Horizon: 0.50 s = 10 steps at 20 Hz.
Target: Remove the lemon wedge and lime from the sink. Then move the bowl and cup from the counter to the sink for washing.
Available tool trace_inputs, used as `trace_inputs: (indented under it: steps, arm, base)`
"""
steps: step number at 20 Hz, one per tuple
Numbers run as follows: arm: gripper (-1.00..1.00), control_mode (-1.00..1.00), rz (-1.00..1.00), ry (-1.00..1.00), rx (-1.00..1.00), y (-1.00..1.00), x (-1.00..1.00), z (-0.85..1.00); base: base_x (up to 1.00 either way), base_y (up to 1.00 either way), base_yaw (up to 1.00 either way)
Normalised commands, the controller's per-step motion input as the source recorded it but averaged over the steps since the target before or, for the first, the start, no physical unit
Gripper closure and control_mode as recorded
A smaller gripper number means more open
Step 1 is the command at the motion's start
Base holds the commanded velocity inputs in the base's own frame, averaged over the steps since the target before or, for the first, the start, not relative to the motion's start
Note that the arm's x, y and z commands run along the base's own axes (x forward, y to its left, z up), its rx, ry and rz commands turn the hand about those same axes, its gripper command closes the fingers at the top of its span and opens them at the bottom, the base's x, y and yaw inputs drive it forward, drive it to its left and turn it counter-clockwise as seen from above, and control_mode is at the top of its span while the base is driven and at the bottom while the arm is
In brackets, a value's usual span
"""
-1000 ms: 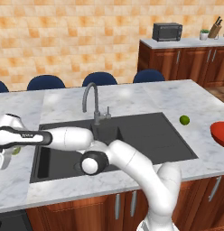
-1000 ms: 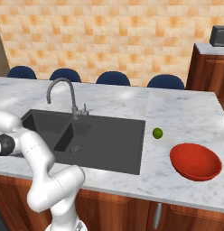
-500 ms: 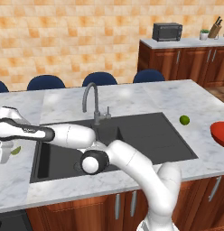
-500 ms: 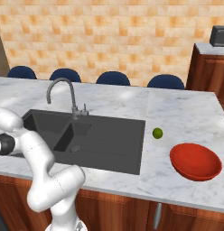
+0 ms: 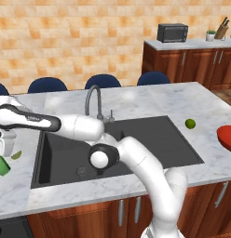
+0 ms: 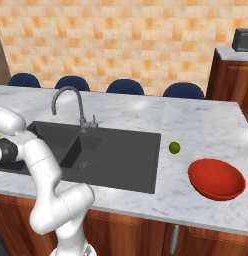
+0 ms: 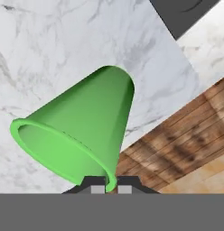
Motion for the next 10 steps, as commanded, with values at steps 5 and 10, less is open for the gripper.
trace_inputs:
  steps: [5,10]
  arm:
    - [1.0,-1.0,0.0,0.0,0.0,-0.47,-0.34,0.39]
    - [1.0,-1.0,0.0,0.0,0.0,-0.49,-0.34,0.33]
  base:
    - [0.0,0.0,0.0]
    - [0.0,0.0,0.0]
